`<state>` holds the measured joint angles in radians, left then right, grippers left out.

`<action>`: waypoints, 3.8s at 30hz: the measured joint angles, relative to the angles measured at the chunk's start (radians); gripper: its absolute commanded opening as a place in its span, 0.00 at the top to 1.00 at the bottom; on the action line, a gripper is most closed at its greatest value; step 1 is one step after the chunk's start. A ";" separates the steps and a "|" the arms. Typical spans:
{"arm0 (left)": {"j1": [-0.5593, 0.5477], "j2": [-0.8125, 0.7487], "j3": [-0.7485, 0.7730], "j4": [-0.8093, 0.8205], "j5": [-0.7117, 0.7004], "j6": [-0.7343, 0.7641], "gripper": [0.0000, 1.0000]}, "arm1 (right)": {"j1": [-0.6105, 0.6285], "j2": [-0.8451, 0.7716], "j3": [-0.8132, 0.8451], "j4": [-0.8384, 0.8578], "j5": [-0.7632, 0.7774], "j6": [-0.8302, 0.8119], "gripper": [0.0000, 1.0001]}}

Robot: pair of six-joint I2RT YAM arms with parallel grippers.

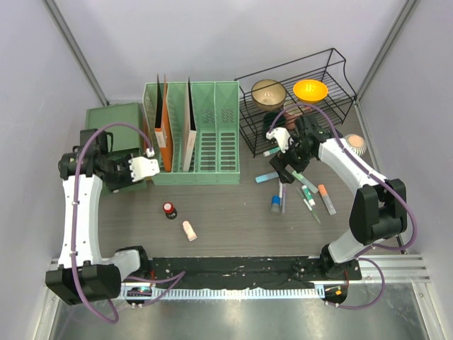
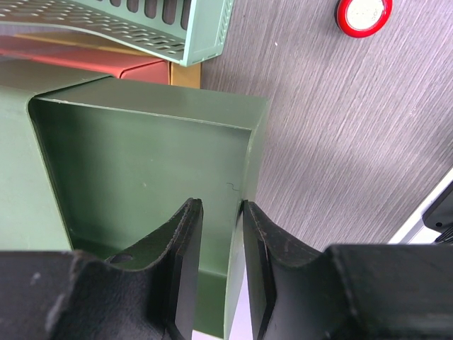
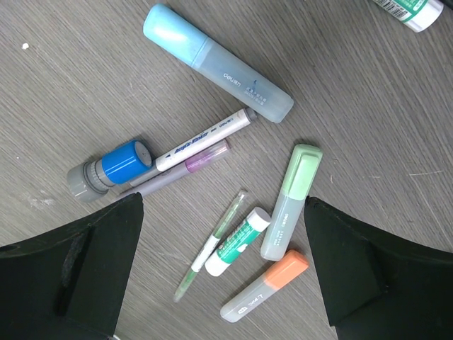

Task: Organize the desk
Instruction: Open the drawer in the storage box, then pick up the stationery from the center of the board.

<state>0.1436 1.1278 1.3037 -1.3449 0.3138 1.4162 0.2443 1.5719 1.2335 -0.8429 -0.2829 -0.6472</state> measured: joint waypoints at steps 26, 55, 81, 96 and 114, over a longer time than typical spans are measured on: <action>0.000 0.001 -0.007 0.001 -0.024 -0.026 0.59 | -0.019 -0.010 -0.024 0.032 0.105 0.113 0.01; 0.000 -0.095 0.054 0.000 0.125 -0.073 0.00 | -0.084 0.216 -0.096 0.145 0.244 0.104 0.09; 0.000 -0.192 0.041 0.000 0.229 -0.119 0.00 | -0.116 0.298 -0.003 0.119 0.173 0.074 0.80; 0.000 -0.203 0.006 0.001 0.388 -0.349 0.00 | -0.120 0.123 0.053 0.019 0.040 0.097 0.86; -0.073 -0.171 -0.117 0.488 0.790 -0.992 0.00 | 0.023 -0.072 0.604 -0.031 -0.570 0.402 0.86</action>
<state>0.0704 0.9565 1.1870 -0.8574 1.1042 0.4244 0.2672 1.4994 1.8374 -0.8734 -0.8532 -0.2447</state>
